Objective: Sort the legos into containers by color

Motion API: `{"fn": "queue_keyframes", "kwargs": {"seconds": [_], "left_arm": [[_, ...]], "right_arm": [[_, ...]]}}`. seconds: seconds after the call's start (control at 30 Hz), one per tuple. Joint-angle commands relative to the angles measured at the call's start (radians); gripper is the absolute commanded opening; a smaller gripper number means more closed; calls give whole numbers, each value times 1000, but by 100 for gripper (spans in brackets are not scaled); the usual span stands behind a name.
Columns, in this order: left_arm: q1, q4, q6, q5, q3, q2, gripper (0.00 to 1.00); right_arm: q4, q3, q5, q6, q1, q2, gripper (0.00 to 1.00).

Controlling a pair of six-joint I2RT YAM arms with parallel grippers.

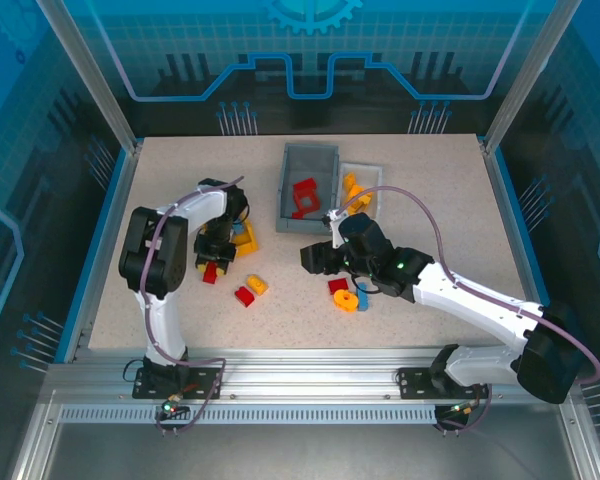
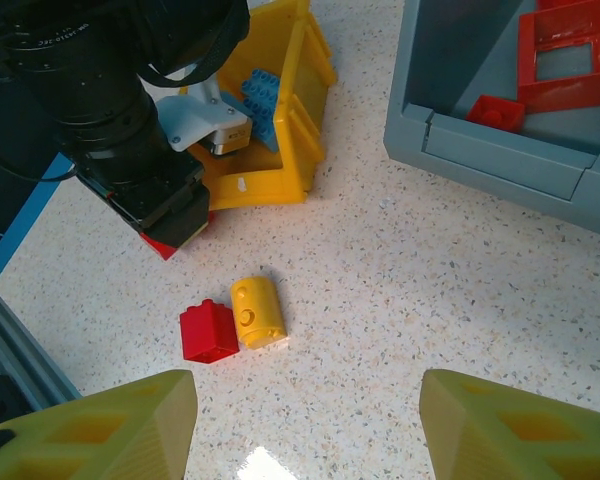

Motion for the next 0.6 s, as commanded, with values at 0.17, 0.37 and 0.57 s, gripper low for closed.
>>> {"fn": "queue_keyframes", "kwargs": {"seconds": [0.17,0.37,0.57], "left_arm": [[-24,42,32,1,87,43,15],[-31,139,-39,21,-42,-97,16],[-31,193,-98,15,-171,-297,18]], "right_arm": [[18,-13,-16,18,-6,-16,62],[44,6,-55,30,-6,52,62],[69,33,-75,40,8,122,62]]}}
